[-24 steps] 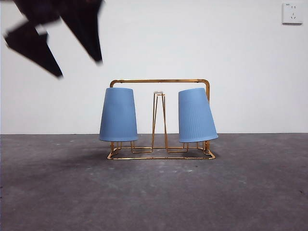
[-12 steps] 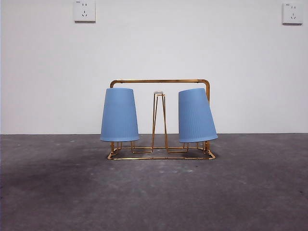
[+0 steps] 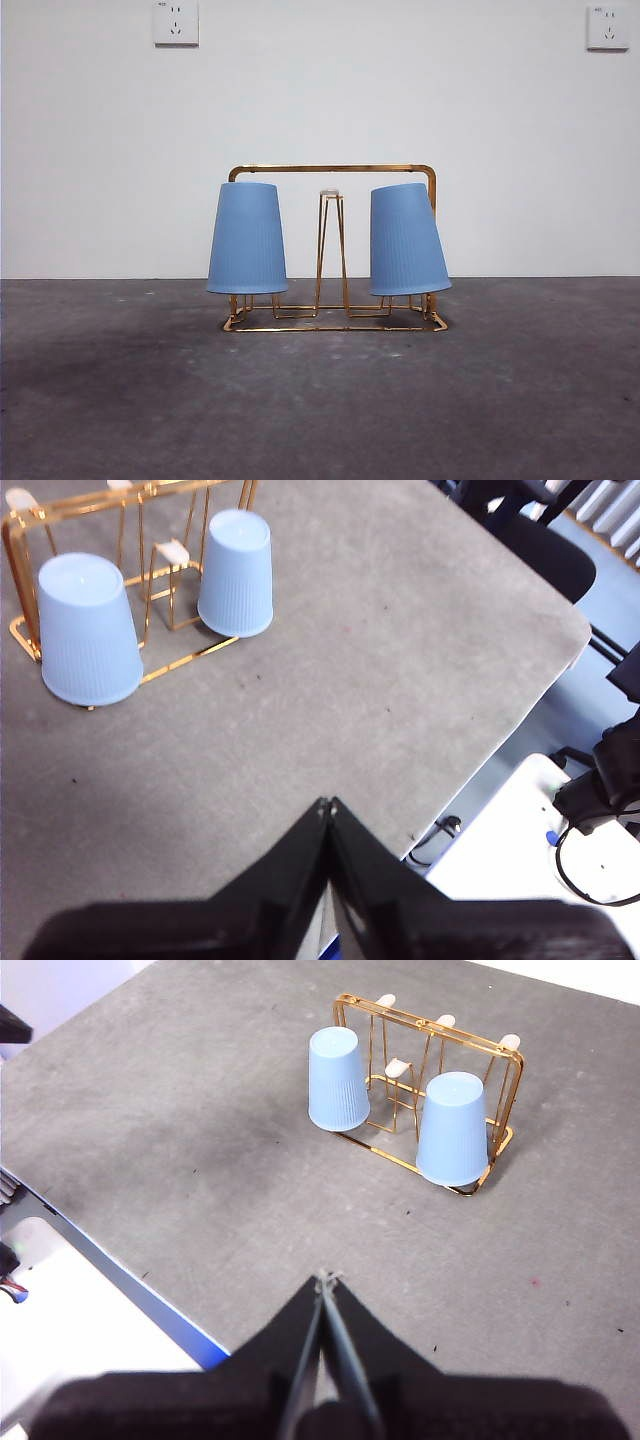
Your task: Pick up cup 1,put cup 1 in the cup rack,pick up cup 2,put cup 2 in the cup rack
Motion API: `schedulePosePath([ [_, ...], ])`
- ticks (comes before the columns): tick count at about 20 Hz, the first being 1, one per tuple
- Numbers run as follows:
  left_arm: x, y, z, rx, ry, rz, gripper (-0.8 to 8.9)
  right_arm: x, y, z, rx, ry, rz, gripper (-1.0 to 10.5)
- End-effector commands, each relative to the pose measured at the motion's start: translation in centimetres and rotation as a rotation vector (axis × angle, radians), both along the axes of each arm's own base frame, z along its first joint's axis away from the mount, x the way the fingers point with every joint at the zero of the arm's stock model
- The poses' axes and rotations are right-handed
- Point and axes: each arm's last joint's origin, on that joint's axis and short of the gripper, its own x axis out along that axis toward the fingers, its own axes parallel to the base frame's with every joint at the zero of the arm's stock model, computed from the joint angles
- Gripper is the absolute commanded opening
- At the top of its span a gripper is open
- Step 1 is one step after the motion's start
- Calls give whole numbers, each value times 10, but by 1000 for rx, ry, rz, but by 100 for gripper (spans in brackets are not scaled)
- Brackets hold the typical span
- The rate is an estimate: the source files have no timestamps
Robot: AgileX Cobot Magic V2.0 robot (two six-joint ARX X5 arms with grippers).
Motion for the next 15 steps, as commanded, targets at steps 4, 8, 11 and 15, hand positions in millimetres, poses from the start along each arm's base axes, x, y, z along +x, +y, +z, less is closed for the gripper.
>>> schedulePosePath([
  [4,12,-6,-3,14,2,-17,-4,0,0,-4,-18,28,-5,1],
  [8,25,-11,3,49,-147,-10,-3,0,0,-4,-18,28,-5,1],
  [11,29,-9,21,68,-445,-24,-3,0,0,-4,-18,28,-5,1],
  [15,25,16,34,109,-757,107,-3,0,0,-4,-18,28,-5,1],
])
